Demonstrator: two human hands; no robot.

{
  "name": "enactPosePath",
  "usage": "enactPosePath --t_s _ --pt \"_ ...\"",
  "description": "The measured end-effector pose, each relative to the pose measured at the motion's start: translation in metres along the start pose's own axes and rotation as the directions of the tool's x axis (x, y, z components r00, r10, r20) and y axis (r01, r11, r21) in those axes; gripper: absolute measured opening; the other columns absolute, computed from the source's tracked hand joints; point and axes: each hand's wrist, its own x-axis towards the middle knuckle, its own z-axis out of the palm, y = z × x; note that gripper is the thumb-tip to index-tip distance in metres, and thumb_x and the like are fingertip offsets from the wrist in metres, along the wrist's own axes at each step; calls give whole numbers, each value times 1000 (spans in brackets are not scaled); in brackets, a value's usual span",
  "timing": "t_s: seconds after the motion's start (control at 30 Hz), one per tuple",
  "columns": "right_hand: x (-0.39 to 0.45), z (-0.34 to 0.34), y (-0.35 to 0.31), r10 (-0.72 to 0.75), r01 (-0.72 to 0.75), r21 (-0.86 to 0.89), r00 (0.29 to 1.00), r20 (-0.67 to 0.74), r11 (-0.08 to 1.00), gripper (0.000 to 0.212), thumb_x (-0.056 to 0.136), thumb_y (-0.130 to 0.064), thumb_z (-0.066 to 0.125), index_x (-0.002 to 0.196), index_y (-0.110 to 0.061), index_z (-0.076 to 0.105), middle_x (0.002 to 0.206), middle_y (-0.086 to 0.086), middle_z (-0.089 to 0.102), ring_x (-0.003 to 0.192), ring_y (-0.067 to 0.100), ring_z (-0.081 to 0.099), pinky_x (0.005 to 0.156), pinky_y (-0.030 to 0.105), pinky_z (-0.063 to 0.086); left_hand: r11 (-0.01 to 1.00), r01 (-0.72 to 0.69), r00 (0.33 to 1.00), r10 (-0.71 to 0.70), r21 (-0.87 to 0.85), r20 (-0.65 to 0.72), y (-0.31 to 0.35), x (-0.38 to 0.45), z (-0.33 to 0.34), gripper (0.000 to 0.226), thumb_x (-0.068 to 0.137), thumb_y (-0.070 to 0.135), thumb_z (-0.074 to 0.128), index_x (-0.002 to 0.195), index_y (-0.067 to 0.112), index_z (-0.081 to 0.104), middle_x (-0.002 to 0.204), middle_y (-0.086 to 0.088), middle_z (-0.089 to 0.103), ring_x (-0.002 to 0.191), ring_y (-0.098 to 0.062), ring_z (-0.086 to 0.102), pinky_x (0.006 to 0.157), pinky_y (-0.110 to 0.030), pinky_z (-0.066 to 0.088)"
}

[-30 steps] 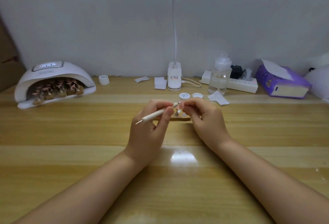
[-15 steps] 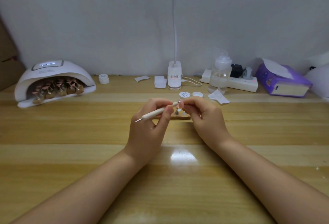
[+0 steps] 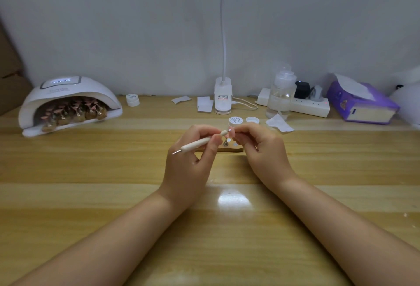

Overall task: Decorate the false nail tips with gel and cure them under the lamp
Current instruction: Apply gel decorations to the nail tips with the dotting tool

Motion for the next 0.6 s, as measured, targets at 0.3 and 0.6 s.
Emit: enactPosePath --t_s 0.3,0.6 --pt "0 0 0 -4 4 -4 1000 3 1000 17 88 2 60 90 -12 70 79 -4 67 73 11 61 68 18 46 1000 7 1000 -7 -14 3 -2 0 0 12 91 18 57 92 30 58 81 9 68 79 -6 66 71 -20 52" --pt "0 -1 -3 -13 13 -13 1000 12 1000 15 87 2 60 91 -9 70 79 -9 64 73 10 59 68 21 46 1000 -1 1000 2 -30 4 -3 0 -1 14 92 19 56 92 33 58 81 11 67 79 -4 66 71 -18 51"
